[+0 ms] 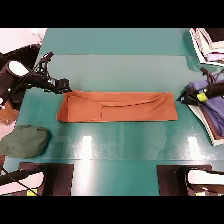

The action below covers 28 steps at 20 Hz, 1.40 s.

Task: Fold the shirts.

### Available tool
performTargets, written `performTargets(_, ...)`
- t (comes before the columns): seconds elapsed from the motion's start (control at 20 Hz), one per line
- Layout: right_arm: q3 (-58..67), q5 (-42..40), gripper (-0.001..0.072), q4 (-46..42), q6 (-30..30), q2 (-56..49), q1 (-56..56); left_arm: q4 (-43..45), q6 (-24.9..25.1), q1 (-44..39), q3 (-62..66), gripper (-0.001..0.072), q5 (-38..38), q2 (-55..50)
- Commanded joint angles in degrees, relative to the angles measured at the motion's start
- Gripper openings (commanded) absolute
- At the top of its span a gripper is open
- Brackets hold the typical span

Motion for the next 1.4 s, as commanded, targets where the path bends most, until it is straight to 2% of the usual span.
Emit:
performTargets(0.0,-6.10,0.61,0.0467,0.72,-2.40,-1.22,-5.66,-3.10,0.33,-1.27,0.35,0.0035,-0.57,0.04)
performTargets(0.05,-7.34,0.59,0.0510,2.82,-3.91,-2.73,-6.40,-3.45,0.33,-2.19,0.35,0.0035,0.35,0.04)
performTargets(0.25,-7.74,-1.27,0.0494,12.28,-8.07,-8.61,-4.35,-3.45,-2.08,-8.31,0.35,0.0025,4.46,-0.42)
performTargets(0.45,-2.80,-1.99,0.0127,13.44,-10.29,-10.32,0.61,-3.76,-4.87,-14.75,0.98,0.0025,9.46,-4.59)
performTargets(0.5,-0.72,-1.20,0.0017,13.49,-10.27,-9.88,1.20,-4.39,-5.29,-16.09,1.90,0.0024,10.51,-6.32)
performTargets(0.7,7.17,3.45,0.0018,14.73,-9.11,-3.85,3.17,-5.64,-5.75,-21.94,10.25,0.0025,11.28,-16.06)
performTargets(0.95,16.46,1.84,0.0018,24.09,-8.09,4.26,9.55,-6.01,-6.16,-28.33,20.31,0.0025,10.54,-27.23)
performTargets(1.35,28.70,1.42,0.0018,25.57,-5.44,2.05,26.23,-7.02,-7.17,-30.93,22.69,0.0025,12.90,-31.43)
